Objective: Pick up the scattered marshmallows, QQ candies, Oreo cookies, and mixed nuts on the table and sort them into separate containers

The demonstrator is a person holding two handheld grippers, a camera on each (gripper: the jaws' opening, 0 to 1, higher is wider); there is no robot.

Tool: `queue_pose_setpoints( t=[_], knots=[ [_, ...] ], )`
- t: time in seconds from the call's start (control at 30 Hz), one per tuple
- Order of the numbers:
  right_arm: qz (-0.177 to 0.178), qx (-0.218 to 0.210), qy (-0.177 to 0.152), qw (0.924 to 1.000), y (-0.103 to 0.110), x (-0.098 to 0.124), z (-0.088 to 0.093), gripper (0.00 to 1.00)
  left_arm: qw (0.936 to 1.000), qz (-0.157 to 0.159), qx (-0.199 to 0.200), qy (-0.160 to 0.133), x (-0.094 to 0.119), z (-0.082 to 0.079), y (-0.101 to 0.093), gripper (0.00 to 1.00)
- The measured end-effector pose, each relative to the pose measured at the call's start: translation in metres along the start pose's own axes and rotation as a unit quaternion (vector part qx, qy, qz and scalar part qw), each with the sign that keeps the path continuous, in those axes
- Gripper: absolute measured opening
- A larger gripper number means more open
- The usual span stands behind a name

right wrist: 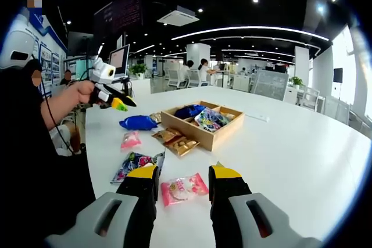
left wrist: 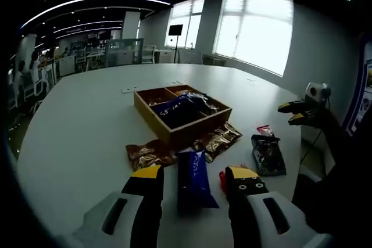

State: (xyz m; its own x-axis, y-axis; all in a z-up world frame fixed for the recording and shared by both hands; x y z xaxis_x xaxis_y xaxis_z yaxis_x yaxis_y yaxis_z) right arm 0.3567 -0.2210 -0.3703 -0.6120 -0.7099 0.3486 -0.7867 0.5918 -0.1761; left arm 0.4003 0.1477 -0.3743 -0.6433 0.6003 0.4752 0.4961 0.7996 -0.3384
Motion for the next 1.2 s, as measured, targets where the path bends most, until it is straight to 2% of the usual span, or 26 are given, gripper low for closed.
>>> queue_pose_setpoints(
  t=[0.23,1.2],
  knots=[
    [0.002,-0.004,0.002,1.0000,0.000,0.000,0.003,0.31,0.9997,-0.012,-0.006,0.019,-0.013,0.005,0.002,0.48],
    [0.003,-0.015,-0.001,0.9999,0.000,0.002,0.009,0.30,0.9989,-0.016,0.002,0.045,-0.040,0.013,-0.003,0.47]
  ],
)
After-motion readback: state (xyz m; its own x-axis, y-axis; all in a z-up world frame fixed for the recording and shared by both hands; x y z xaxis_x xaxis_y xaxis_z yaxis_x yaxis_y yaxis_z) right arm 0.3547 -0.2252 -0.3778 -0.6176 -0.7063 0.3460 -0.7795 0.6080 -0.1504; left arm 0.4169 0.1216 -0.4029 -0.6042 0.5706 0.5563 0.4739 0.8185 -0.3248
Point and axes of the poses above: the point that each gripper's makers call its tool centre point, and the gripper's own axes: x roughly backward along the fingers, y roughly to its left, z roughly out of its underside, the point moved 6 cm from there along x, roughly backward along the fingers, and after that the axes turned 11 degrees about x, right-handed, at the moved point
